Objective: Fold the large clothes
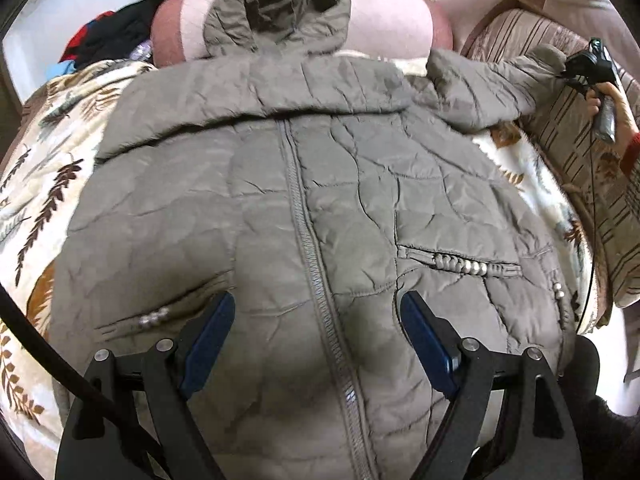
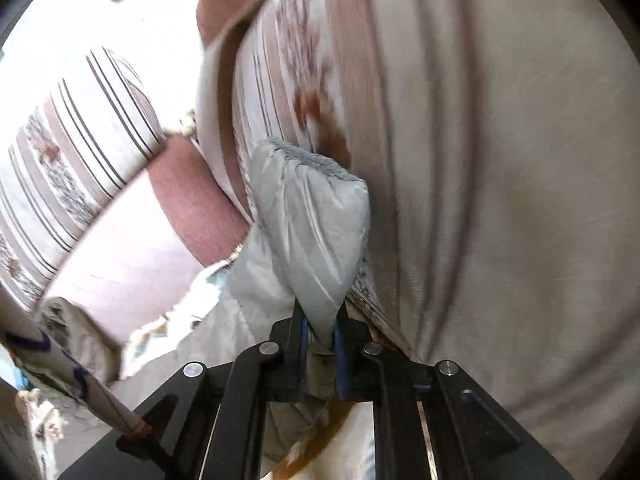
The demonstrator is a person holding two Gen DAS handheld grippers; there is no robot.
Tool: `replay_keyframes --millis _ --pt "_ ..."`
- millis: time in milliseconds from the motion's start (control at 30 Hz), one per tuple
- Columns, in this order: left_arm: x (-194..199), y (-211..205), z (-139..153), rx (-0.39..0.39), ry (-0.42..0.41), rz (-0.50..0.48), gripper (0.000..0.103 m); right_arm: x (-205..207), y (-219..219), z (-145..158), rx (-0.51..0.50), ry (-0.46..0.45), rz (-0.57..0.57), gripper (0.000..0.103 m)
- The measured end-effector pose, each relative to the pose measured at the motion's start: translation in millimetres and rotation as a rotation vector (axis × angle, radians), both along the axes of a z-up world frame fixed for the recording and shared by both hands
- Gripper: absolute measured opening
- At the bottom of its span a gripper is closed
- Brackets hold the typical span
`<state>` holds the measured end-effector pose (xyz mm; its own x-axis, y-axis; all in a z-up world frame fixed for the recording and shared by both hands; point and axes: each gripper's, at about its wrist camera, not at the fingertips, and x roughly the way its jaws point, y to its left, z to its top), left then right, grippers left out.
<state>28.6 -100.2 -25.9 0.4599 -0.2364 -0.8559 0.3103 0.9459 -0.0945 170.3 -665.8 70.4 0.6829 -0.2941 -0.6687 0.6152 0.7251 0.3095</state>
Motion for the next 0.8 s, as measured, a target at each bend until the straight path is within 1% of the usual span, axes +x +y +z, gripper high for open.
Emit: replay_keyframes --millis 100,233,300,367,467,567,633,700,733,800 --pt "-11 13 10 -0.02 -0.027 0.014 0.084 -12 21 30 -0.03 -0.029 0.037 0.011" --pt "-22 32 19 -0.036 -0.063 0.05 0.084 -11 75 72 -0.053 -0.082 0.128 0.011" --pt "-28 48 24 -0.045 -0.083 0.078 0.084 -9 116 91 -0.068 -0.106 0.199 0.01" --pt "-32 64 26 -0.039 -0.1 0.108 0.084 -7 153 104 -0.086 -0.12 0.26 0.01" --pt "-38 87 24 -0.026 -0.122 0.155 0.084 3 228 118 -0.121 -0.13 0.375 0.01" --pt "-43 111 24 -0.037 -0.138 0.2 0.084 15 304 117 -0.146 -0.115 0.502 0.01" --pt "-46 124 24 -0.046 -0.15 0.22 0.084 28 353 109 -0.152 -0.093 0.586 0.01" --pt "-49 134 23 -0.045 -0.168 0.235 0.084 45 405 91 -0.155 -0.061 0.671 0.009" --pt "-50 137 23 -0.041 -0.178 0.241 0.084 51 424 83 -0.152 -0.046 0.704 0.009" --pt "-53 145 22 -0.032 -0.2 0.257 0.084 58 472 56 -0.143 -0.002 0.786 0.009"
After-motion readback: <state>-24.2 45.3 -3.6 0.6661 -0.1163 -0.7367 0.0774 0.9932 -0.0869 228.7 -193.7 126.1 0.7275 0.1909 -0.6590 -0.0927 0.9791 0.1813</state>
